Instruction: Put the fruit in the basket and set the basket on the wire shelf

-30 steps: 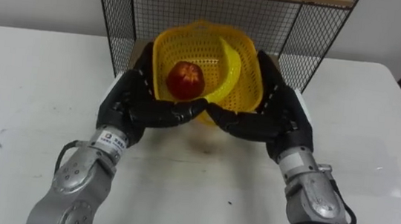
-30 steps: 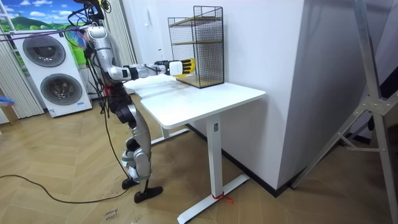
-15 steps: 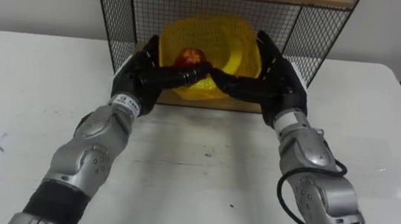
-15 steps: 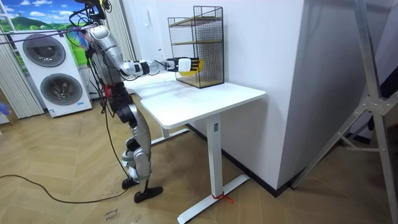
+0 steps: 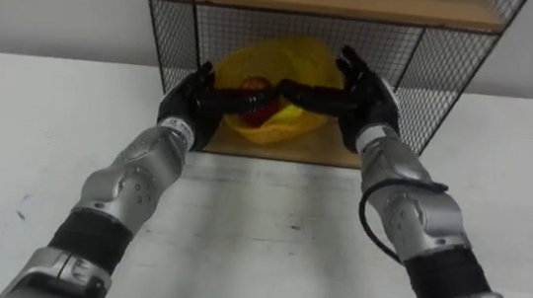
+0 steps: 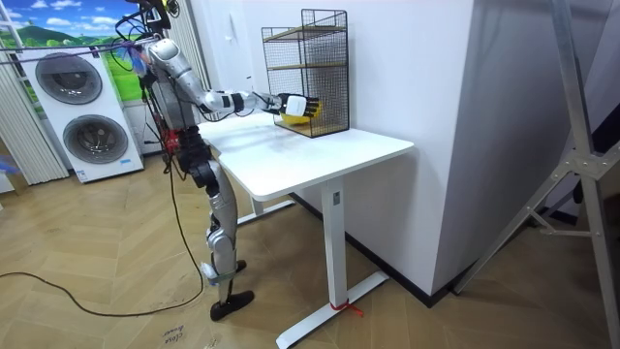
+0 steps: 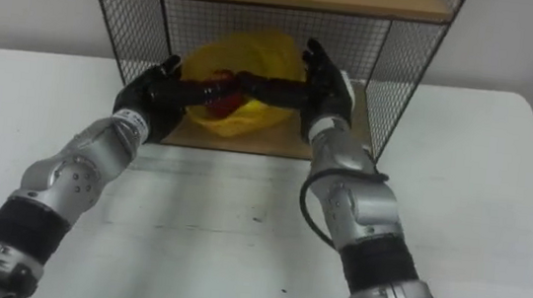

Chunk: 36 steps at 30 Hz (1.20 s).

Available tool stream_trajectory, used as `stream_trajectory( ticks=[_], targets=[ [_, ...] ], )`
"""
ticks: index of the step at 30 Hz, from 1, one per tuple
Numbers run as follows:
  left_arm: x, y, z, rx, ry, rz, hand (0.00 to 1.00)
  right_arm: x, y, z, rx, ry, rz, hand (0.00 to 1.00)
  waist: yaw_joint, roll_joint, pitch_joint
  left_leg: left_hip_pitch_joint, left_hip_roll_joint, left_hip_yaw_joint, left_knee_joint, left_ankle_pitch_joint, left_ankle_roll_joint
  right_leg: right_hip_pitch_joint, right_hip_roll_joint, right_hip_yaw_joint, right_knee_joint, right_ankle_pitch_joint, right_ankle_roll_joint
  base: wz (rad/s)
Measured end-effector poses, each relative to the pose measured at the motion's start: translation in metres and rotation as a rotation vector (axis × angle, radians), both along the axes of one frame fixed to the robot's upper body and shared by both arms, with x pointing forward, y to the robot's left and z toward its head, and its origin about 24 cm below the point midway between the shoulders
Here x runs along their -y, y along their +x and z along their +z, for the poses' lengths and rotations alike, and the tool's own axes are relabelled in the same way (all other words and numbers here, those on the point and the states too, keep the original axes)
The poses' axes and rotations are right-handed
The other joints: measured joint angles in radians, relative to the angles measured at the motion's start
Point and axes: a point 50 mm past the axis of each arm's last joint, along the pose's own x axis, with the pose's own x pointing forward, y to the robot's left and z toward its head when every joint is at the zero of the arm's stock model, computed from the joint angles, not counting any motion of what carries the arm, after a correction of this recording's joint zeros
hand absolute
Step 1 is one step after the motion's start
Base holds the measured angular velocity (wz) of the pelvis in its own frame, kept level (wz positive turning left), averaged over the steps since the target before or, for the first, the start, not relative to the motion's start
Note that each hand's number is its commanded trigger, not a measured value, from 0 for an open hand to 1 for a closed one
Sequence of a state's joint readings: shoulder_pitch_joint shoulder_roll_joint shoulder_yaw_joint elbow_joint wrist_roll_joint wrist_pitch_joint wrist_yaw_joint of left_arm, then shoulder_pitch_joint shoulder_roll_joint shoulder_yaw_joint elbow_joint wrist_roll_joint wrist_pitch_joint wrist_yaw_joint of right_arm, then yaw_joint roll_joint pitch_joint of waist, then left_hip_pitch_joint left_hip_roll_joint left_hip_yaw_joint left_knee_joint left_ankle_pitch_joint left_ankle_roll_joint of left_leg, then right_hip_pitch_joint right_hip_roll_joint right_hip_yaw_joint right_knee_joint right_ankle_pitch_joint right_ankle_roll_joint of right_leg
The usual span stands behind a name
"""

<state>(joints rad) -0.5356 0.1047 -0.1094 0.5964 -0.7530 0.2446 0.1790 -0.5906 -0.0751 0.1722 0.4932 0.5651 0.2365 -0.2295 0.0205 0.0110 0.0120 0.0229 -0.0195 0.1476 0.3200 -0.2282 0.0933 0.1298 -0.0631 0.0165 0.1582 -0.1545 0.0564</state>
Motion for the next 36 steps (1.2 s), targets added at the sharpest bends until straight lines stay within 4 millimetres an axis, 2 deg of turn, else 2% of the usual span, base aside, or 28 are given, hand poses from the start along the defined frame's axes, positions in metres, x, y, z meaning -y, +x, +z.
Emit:
stream_trajectory(
  ticks=[2,5,11,18,22,29,36],
  targets=[
    [0.002,0.002,0.001,-0.020,0.005,-0.006,0.00,-0.002,0.004,0.000,-0.023,0.011,-0.009,0.00,-0.009,-0.002,-0.0008,0.028,-0.010,-0.016,-0.036,0.015,-0.007,0.028,-0.001,-0.030,-0.008,0.002,0.000,0.21],
    [0.000,0.003,-0.001,-0.036,-0.004,0.004,0.00,0.001,0.004,-0.009,-0.067,0.025,-0.027,0.00,-0.016,-0.001,-0.0011,0.042,-0.008,-0.021,-0.047,0.018,-0.010,0.032,0.003,-0.050,-0.006,0.002,-0.001,0.03],
    [0.001,0.002,-0.001,-0.046,-0.011,0.000,0.00,0.006,0.001,-0.027,-0.152,0.030,-0.046,0.00,-0.024,0.000,-0.0006,0.040,-0.010,-0.022,-0.045,0.019,-0.010,0.027,0.003,-0.049,0.010,0.002,-0.003,-0.02],
    [0.001,0.000,-0.008,-0.079,-0.005,0.013,0.00,0.005,0.000,-0.030,-0.174,0.053,-0.046,0.00,-0.042,0.006,0.0011,0.039,-0.011,-0.025,-0.035,0.019,-0.009,0.033,0.004,-0.052,0.013,0.002,-0.003,0.01],
    [0.003,-0.002,-0.014,-0.107,-0.005,0.012,0.00,0.008,-0.004,-0.043,-0.219,0.046,-0.048,0.00,-0.043,0.013,0.0037,0.039,-0.010,-0.026,-0.035,0.019,-0.009,0.033,0.005,-0.053,0.012,0.003,-0.003,0.00],
    [0.000,-0.002,-0.014,-0.108,0.000,0.016,0.00,0.012,-0.013,-0.056,-0.248,0.053,-0.038,0.00,-0.046,0.026,-0.0034,0.042,-0.010,-0.025,-0.036,0.019,-0.009,0.032,0.004,-0.054,0.012,0.003,-0.003,0.00],
    [-0.001,0.000,-0.009,-0.086,-0.003,0.019,0.00,0.015,-0.013,-0.056,-0.238,0.011,-0.039,0.00,-0.048,0.029,-0.0069,0.042,-0.009,-0.026,-0.040,0.019,-0.009,0.030,0.004,-0.058,0.013,0.002,-0.003,0.00]
  ],
)
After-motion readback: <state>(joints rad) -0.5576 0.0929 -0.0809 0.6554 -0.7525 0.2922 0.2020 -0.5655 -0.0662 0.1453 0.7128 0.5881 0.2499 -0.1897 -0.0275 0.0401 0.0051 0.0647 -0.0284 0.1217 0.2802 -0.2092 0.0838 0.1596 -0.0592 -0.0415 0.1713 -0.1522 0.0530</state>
